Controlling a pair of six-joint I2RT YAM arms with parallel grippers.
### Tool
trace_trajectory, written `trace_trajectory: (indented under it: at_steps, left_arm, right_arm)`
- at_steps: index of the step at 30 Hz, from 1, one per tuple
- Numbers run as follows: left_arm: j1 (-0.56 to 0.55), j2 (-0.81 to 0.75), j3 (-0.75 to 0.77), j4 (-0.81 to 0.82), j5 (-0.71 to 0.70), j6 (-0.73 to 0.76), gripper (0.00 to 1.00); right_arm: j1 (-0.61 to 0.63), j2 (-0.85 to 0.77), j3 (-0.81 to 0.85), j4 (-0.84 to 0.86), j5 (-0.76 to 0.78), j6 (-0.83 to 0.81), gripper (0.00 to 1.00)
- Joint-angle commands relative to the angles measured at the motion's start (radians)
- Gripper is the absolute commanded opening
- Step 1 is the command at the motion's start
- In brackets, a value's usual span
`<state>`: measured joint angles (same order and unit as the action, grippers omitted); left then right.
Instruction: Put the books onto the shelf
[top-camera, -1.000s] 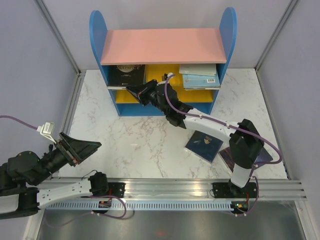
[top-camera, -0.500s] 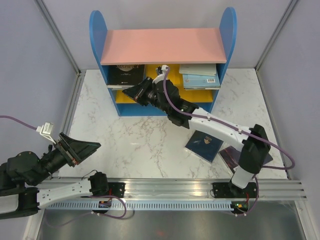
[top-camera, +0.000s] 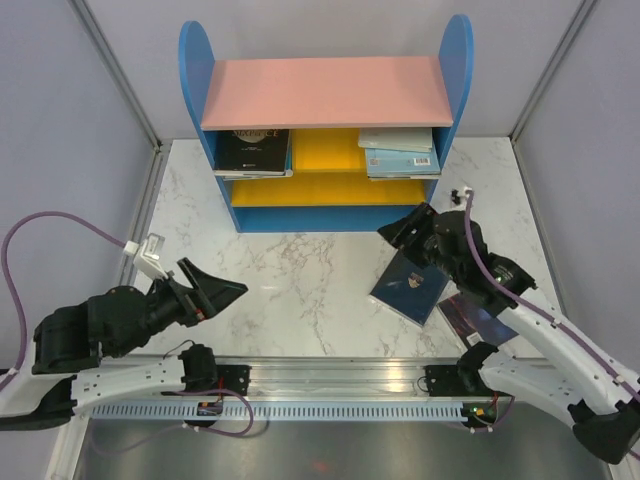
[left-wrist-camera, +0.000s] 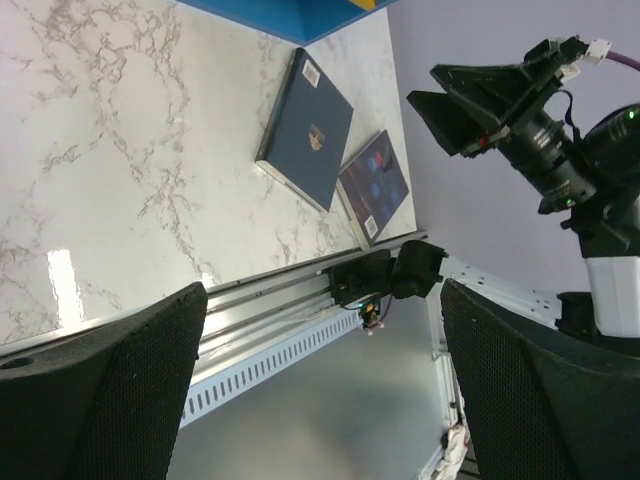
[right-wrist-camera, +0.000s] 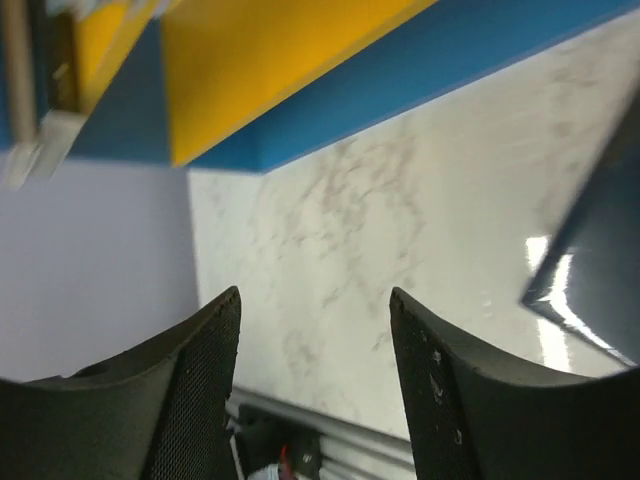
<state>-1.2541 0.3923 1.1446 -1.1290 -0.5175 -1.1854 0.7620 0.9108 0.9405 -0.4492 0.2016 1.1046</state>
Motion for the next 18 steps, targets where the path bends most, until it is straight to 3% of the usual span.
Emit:
trace_trajectory:
  at_steps: [1,4,10,18]
  left_arm:
    - [-0.004,0.037,-0.046,0.11,0.01,0.044,1.0]
    - [-0.004,0.078,-0.057,0.136,0.049,0.05,1.0]
    - [-0.004,0.183,-0.034,0.141,0.125,0.064,1.0]
    - [-0.004,0.165,-0.086,0.15,0.212,0.009,1.0]
  right_arm:
    - [-0.186,0.006,-0.029,-0.164,-0.079,-0.006,0.66]
    - [-0.405,0.121,0.012,-0.252,-0.194,-0.072,0.69]
    - [-0.665,0.266,0.081,-0.322,-0.2,-0.155,0.81]
    - [-0.842,0.487,0.17,-0.342,-0.127,-0.311,0.81]
